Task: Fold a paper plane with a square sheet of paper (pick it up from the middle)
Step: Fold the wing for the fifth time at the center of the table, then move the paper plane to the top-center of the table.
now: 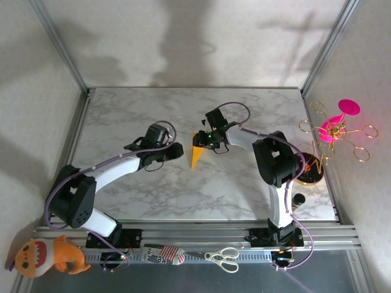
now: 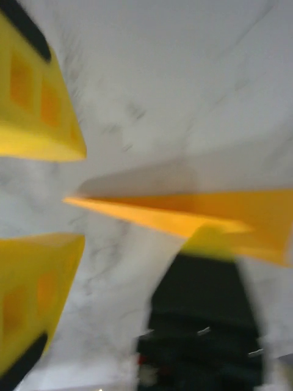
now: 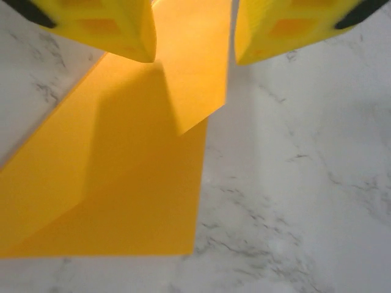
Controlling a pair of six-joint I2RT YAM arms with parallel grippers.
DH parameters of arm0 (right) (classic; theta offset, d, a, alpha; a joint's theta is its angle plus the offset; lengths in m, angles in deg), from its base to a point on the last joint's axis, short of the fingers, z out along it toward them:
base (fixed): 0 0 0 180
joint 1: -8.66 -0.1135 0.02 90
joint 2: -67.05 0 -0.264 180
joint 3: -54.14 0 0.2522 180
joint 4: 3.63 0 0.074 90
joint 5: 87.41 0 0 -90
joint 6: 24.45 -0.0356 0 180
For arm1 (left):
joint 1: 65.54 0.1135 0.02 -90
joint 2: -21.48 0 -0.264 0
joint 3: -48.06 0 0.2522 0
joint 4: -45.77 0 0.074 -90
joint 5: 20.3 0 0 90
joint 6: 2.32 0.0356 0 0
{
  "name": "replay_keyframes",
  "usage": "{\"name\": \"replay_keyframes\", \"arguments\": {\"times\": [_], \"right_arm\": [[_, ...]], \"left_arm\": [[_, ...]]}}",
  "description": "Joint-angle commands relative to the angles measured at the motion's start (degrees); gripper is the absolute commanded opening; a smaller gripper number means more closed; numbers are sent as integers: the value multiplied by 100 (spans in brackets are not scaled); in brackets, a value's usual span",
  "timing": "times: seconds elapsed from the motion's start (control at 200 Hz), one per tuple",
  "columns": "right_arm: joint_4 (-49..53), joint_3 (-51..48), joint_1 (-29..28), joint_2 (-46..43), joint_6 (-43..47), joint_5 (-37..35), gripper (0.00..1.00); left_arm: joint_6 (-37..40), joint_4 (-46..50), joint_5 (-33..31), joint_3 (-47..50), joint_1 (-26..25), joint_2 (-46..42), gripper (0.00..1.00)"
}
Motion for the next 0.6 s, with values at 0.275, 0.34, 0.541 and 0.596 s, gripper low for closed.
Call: {"name": "replay_keyframes", "arguments": {"times": [0.275, 0.34, 0.541, 0.596], "right_arm": [[1796, 1141, -710, 154, -550, -2776, 57], [2083, 1439, -961, 439, -790, -3101, 57], [2719, 2208, -1141, 1126, -1246, -3702, 55], [2774, 2331, -1166, 1257, -1269, -3694, 53]], "left_arm": [[173, 102, -2326, 421, 935, -811, 99], [117, -65, -2367, 578, 1080, -967, 99], [90, -333, -2083, 939, 1400, -1233, 99], [119, -329, -2023, 963, 1452, -1222, 99]]}}
